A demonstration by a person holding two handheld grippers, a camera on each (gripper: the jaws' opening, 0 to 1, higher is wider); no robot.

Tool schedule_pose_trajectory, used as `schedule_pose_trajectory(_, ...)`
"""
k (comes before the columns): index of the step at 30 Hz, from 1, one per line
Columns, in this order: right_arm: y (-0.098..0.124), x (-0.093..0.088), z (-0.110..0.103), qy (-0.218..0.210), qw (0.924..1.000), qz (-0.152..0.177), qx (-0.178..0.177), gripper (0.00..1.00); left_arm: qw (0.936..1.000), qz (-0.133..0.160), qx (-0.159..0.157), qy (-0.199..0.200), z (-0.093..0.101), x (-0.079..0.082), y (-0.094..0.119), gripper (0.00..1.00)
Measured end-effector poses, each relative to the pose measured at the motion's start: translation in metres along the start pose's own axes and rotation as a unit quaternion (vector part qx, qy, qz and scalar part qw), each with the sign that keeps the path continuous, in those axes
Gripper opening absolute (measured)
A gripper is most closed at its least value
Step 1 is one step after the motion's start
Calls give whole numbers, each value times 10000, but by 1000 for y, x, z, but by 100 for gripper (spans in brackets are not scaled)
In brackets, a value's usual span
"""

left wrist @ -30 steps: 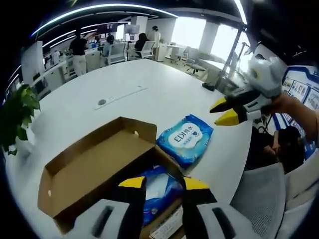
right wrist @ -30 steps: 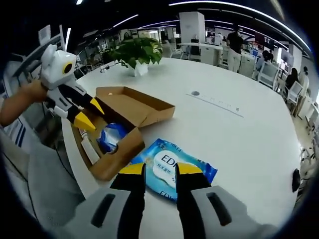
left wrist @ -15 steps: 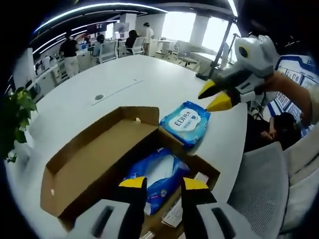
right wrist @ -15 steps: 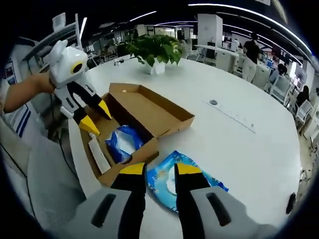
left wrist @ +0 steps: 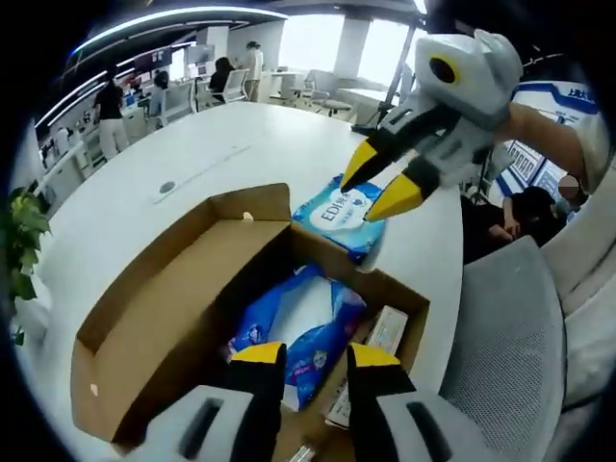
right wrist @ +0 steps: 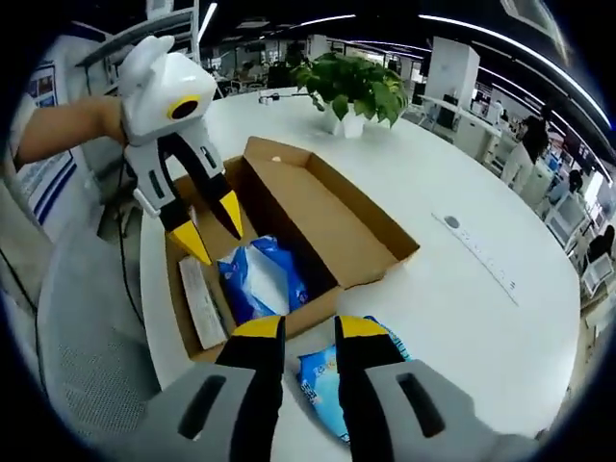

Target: Operate the shoe box by opening the lid, removing the specified soft item, and placing it in the target area until the item is outside and the box remains undamaged.

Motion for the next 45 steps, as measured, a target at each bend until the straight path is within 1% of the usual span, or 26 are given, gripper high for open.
schedule_pose_trajectory(5,-14,0,-2,74,9998,-119,112,18,9998,3,-129,-140,1,-1,-7,25)
schedule_pose_trajectory(7,-19,1,-3,121,9997,-159,153,18,9994,1,-141,-301,0,-2,-10,25)
schedule_pose_trajectory(14,-40,4,-4,192,9991,-251,274,17,9985,-78,-290,-448,-2,-4,-20,23)
schedule_pose_trajectory(20,-58,7,-2,229,9987,-285,354,16,9964,-149,-594,-588,3,-7,-27,22)
schedule_pose_trajectory(21,-60,8,-1,244,9986,-295,360,15,9961,-162,-602,-626,3,-8,-28,21)
schedule_pose_trajectory(23,-66,7,0,346,9981,-361,360,12,9946,-189,-587,-840,1,-12,-31,16)
schedule_pose_trajectory(26,-75,6,2,435,9976,-431,332,9,9941,-238,-536,-916,-1,-17,-34,12)
schedule_pose_trajectory(30,-85,3,3,526,9968,-511,331,7,9950,-268,-525,-809,-6,-20,-34,5)
schedule_pose_trajectory(34,-90,1,6,628,9958,-598,280,2,9958,-278,-540,-685,-7,-23,-33,1)
schedule_pose_trajectory(35,-90,1,6,634,9958,-597,274,0,9960,-310,-544,-639,-7,-24,-32,1)
schedule_pose_trajectory(39,-88,3,6,629,9960,-579,272,0,9967,-317,-551,-495,-8,-25,-28,0)
schedule_pose_trajectory(45,-85,4,5,526,9968,-527,274,0,9967,-332,-544,-503,-7,-26,-21,0)
Point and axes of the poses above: the point that each gripper's makers call its tool centre point, and the gripper's own axes: y roughly backward along the fingers, z roughly to its right, x roughly out of its top, the point moved 1 cm from there along y, roughly backward along the fingers, and after that the axes turned 15 degrees about x, right-handed, at the moved point
